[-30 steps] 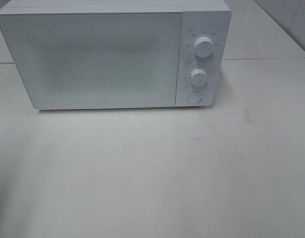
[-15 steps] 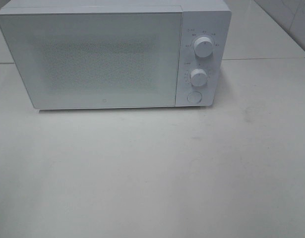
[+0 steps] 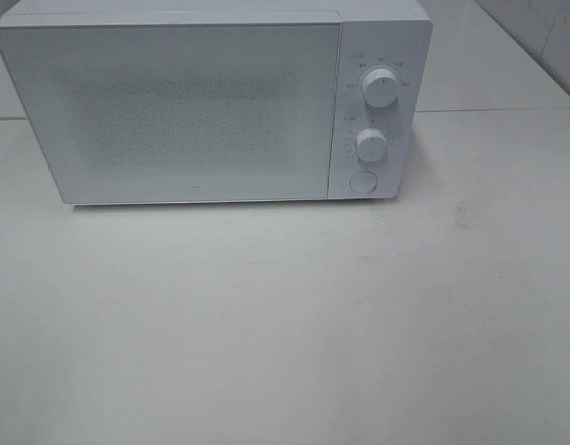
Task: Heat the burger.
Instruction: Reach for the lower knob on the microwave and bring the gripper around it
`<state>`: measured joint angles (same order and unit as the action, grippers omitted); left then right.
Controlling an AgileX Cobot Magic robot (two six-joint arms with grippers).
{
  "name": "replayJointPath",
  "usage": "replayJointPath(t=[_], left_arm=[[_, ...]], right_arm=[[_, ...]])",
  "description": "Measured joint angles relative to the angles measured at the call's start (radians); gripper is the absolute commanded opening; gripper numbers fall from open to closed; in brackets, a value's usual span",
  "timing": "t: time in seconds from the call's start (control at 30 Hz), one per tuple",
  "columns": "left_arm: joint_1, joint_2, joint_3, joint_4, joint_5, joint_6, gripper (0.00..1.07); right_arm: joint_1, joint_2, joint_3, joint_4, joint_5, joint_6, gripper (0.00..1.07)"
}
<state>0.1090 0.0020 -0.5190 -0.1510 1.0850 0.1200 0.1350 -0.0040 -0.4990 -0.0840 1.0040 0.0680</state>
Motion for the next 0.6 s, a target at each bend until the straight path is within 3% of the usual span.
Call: replayJointPath(t=[0.6], left_arm=[[0.0, -0.006, 0.0, 0.0, 0.0, 0.0, 1.0]], right_arm=[[0.0, 0.0, 0.0, 0.0, 0.0, 0.0, 0.75]])
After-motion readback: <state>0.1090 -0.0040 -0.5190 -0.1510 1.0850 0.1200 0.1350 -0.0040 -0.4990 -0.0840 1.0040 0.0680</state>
